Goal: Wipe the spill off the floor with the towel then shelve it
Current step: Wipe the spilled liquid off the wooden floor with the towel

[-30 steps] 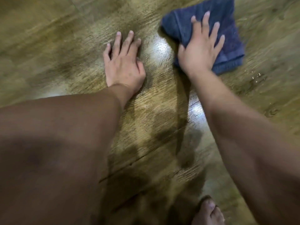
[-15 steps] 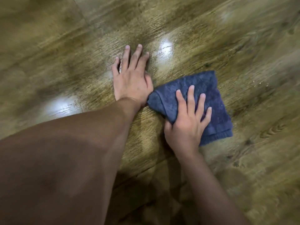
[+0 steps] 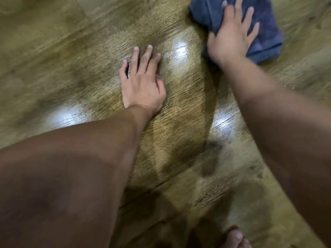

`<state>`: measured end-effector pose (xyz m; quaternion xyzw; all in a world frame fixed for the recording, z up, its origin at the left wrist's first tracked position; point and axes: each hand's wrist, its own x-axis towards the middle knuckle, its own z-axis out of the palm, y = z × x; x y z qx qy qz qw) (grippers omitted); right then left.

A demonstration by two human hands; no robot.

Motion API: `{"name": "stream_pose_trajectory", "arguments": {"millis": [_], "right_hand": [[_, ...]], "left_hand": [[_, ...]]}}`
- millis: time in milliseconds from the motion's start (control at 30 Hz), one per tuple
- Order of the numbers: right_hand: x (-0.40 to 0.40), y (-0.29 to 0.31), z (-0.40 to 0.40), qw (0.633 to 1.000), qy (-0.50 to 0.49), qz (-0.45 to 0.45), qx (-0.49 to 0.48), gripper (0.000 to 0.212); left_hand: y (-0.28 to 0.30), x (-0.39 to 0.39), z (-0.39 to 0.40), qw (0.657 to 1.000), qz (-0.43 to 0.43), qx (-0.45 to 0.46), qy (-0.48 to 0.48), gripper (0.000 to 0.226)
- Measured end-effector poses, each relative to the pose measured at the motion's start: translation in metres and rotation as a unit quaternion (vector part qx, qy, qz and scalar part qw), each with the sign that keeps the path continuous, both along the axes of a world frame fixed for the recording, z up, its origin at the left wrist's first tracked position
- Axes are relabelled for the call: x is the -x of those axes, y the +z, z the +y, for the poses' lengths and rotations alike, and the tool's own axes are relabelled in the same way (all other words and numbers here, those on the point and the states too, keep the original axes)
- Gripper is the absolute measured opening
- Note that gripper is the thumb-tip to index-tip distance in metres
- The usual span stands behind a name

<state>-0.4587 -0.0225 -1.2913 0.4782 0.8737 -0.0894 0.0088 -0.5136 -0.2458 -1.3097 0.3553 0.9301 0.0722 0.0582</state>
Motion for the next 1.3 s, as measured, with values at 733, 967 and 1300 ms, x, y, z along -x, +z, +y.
{"name": "stream_pose_trajectory", "arguments": {"millis": [733,967,1300], "right_hand": [[-0.064,-0.004,-0.103,0.999,-0.049,0.018,0.011,0.079],[-0.034,-0.003,-0.059,1.000,-0.017,-0.002,0.000,0.071],[-0.164,0.006,-0.187,0.999,0.048,0.003,-0.007,0.081]], "left_hand": [[0.000,-0.001,-0.001,1.000,-0.014,-0.001,-0.002,0.060],[-0.001,0.000,-0.002,1.000,-0.021,-0.022,-0.004,0.059],[0.015,-0.014,-0.009,0.996,-0.064,0.001,-0.063,0.051]]}}
